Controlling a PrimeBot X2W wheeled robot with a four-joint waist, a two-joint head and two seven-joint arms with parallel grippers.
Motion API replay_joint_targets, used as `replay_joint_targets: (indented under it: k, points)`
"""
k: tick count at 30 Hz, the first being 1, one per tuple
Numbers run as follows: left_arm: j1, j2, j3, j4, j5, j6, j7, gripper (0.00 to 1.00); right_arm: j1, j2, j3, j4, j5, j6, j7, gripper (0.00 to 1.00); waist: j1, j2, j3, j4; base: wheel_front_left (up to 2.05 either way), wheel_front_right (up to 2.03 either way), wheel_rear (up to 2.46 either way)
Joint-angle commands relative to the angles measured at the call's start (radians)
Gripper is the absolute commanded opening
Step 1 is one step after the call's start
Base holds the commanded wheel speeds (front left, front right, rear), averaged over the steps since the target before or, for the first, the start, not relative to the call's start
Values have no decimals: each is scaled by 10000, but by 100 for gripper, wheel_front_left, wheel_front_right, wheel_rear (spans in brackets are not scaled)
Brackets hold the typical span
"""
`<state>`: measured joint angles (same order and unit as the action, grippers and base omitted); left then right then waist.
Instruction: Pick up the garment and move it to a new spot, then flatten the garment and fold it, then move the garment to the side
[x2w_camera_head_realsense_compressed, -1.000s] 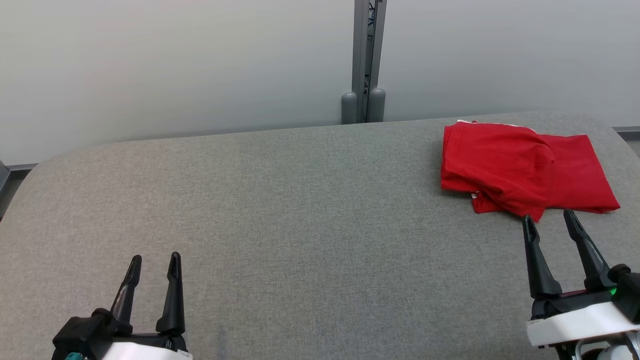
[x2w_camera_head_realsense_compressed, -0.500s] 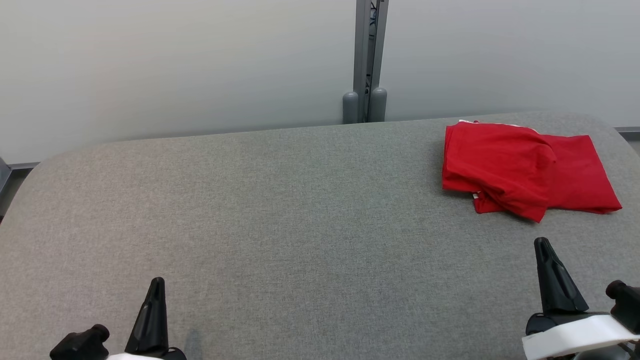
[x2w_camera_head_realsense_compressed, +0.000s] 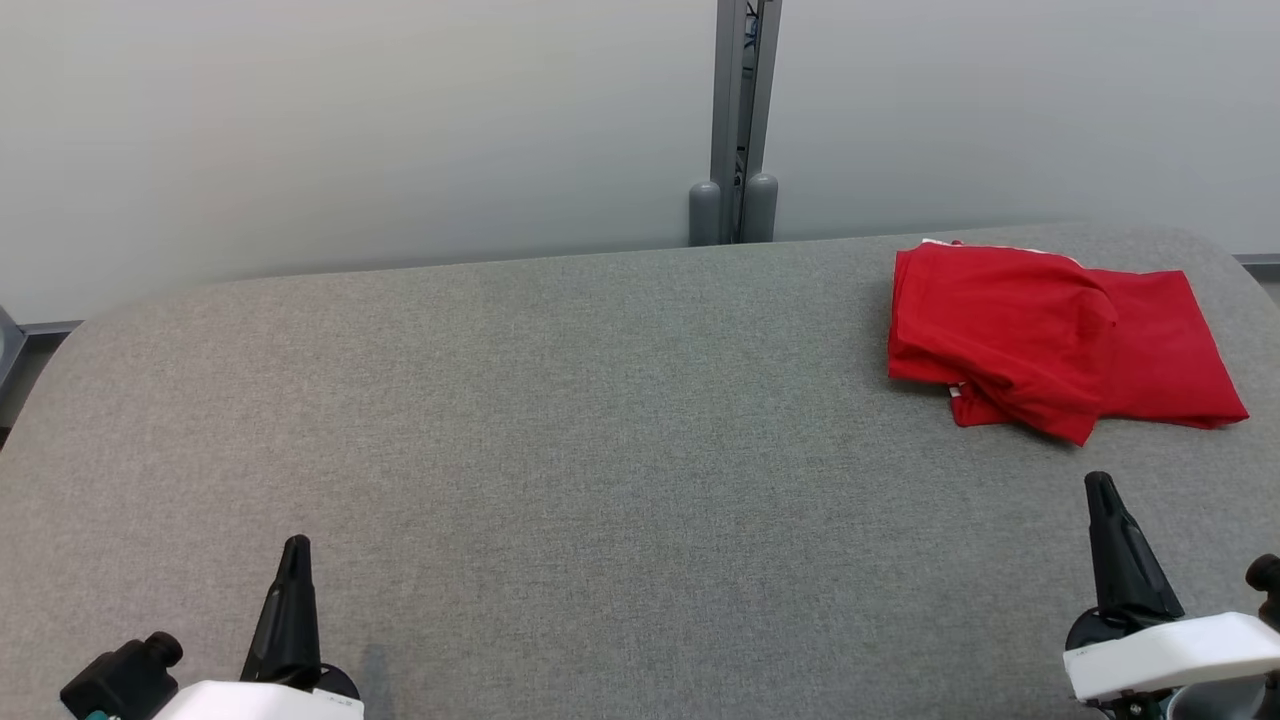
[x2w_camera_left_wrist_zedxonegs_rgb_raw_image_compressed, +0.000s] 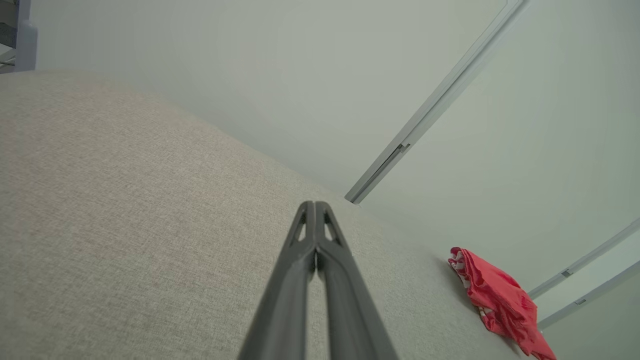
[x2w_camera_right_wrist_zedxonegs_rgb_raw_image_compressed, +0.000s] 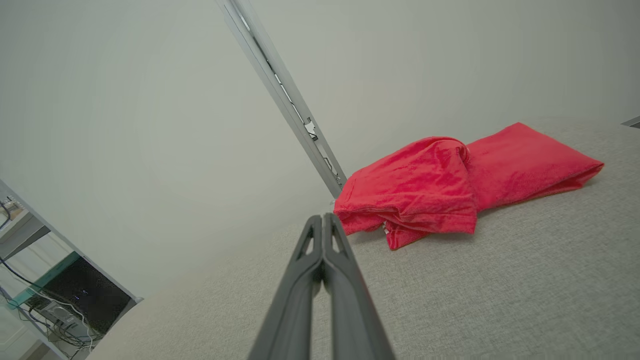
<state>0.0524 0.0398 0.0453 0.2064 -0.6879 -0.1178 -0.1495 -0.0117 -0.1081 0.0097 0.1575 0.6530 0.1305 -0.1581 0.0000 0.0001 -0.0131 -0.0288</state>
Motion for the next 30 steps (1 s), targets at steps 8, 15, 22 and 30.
replay_joint_targets:
  k: [8,15,22,30]
  points:
    - [-458,74,134,-62,-1231,-55,320,0,-360,-12,-186,14,1319,2,342,0,0,-1,13,23,0,0,0]
    - [-608,80,196,-17,-2105,-68,572,0,-431,37,-278,106,2237,3,584,0,0,-1,24,43,0,0,0]
    - [-734,87,256,26,-2926,-72,808,0,-507,83,-373,193,3091,3,817,0,0,-1,35,62,0,0,0]
    - [-855,94,322,74,-3781,-84,1068,0,-576,138,-482,277,3999,3,1077,0,0,-1,48,85,0,0,0]
